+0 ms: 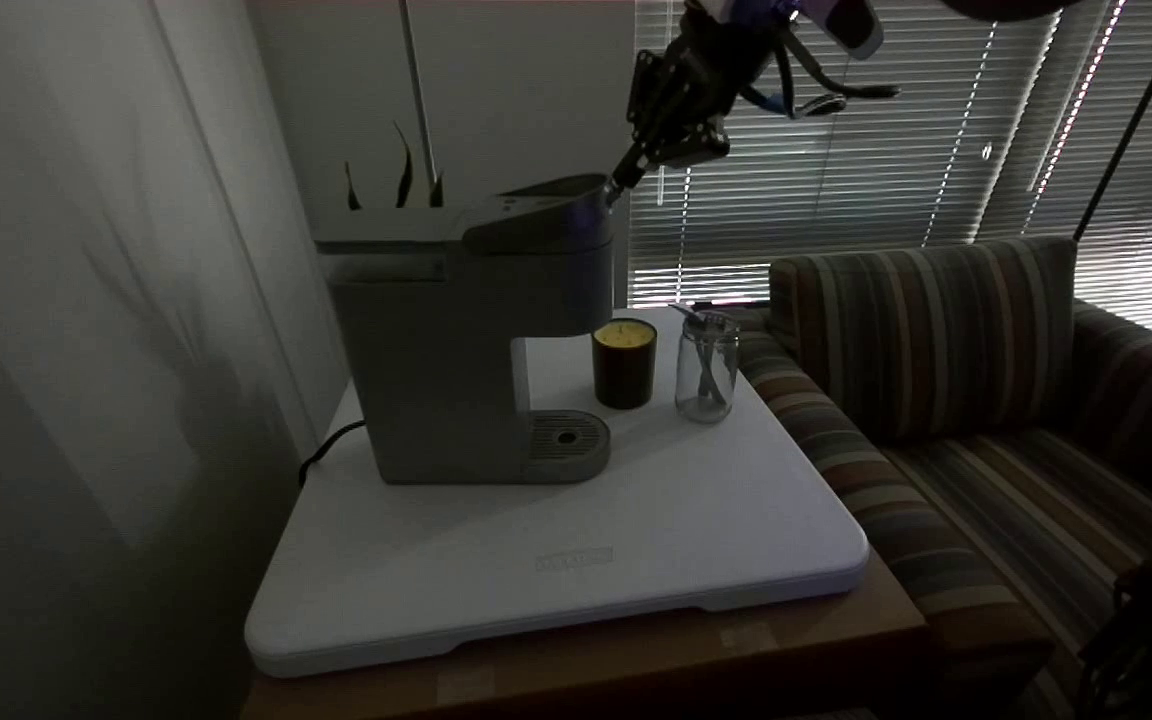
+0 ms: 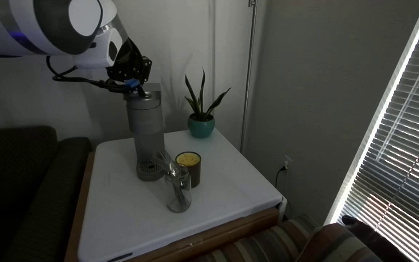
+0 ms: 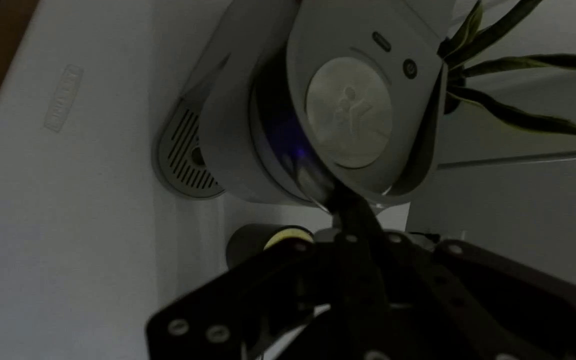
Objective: Close the coffeemaker then open it
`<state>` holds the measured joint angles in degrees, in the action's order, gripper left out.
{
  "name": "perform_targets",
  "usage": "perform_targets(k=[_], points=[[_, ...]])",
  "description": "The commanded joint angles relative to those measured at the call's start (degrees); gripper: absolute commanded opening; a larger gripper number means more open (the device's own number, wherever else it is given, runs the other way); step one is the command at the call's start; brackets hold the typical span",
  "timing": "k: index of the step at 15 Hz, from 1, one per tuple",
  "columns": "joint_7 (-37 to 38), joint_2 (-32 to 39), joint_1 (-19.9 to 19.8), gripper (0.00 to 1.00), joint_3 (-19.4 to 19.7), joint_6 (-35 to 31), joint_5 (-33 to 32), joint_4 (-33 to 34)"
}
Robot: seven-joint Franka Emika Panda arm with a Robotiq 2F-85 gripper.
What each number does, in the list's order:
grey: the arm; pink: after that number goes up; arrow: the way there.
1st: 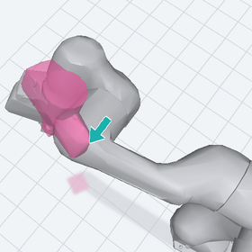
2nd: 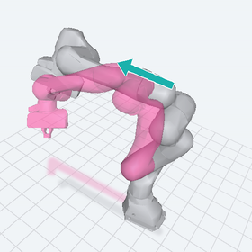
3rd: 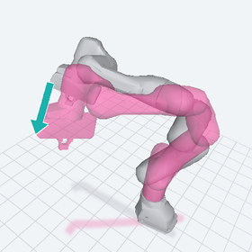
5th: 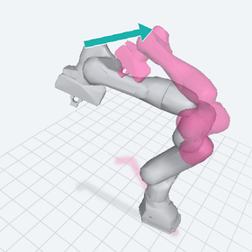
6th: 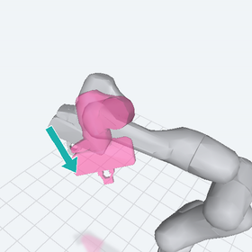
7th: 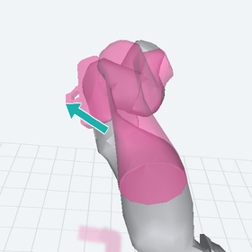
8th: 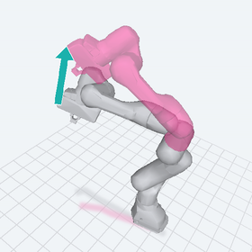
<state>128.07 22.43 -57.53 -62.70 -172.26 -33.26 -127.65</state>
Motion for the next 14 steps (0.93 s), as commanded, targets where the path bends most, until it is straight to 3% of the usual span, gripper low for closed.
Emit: perform_targets(k=[1, 9, 14], points=[[-1.36, -0.47, -0.47, 0.0, -1.01, 6.34, 0.08, -1.84], [-2.51, -0.36, 1.05, 0.0, -1.39, 13.98, 0.04, -1.94], [-5.38, -7.68, -3.32, 0.0, -5.74, 24.44, 1.3, 0.44]])
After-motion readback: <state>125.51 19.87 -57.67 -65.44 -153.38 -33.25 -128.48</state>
